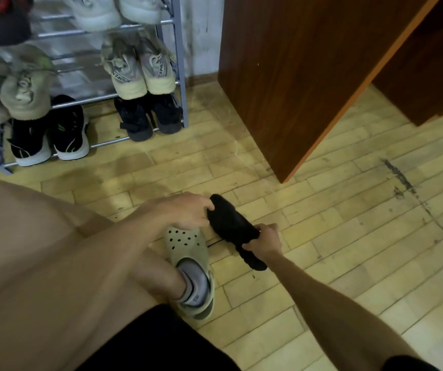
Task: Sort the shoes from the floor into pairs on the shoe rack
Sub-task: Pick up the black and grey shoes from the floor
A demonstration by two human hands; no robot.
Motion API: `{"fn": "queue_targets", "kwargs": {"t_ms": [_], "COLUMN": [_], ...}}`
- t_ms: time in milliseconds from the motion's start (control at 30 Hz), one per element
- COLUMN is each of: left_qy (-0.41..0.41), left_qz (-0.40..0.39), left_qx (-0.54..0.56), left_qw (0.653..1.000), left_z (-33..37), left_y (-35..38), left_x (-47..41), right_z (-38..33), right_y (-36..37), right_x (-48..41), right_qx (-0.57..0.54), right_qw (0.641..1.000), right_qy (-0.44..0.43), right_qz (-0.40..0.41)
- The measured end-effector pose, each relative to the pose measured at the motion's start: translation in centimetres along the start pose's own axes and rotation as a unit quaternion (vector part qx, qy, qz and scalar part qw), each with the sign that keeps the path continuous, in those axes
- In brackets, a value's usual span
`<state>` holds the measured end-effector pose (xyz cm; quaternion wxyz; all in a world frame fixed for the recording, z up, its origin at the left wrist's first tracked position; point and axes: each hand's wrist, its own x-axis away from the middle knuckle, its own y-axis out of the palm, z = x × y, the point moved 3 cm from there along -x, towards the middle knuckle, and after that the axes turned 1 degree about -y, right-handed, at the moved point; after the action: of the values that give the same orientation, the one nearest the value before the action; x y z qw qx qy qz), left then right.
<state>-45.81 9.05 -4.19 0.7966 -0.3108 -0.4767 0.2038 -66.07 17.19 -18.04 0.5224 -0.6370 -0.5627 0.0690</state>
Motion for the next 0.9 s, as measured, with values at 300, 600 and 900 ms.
{"fn": "queue_targets", "kwargs": {"t_ms": [300, 600, 900], "left_qy": [-0.031, -0.081, -0.099], "left_qz": [-0.017, 0.029, -0.001], "left_qx": [-0.016, 0.028, -0.019], "left_qw": [0.999, 0.996, 0.995], "left_z": [-1.2, -2.7, -2.7], "left_y": [0.4, -0.7, -0.1], "left_x": [1.1, 1.2, 0.1], "right_z": [-2.3, -2.2, 1.1], "right_y": [3.1, 0.0, 1.7], "right_x": [0.8, 0.5, -0.3], "right_qx": [-0.031, 0.069, 0.111], "right_qw": [0.997, 0.981, 0.985], "right_qy": [-0.07, -0.077, -0.133], "right_qz": [0.024, 0.161, 0.018]}}
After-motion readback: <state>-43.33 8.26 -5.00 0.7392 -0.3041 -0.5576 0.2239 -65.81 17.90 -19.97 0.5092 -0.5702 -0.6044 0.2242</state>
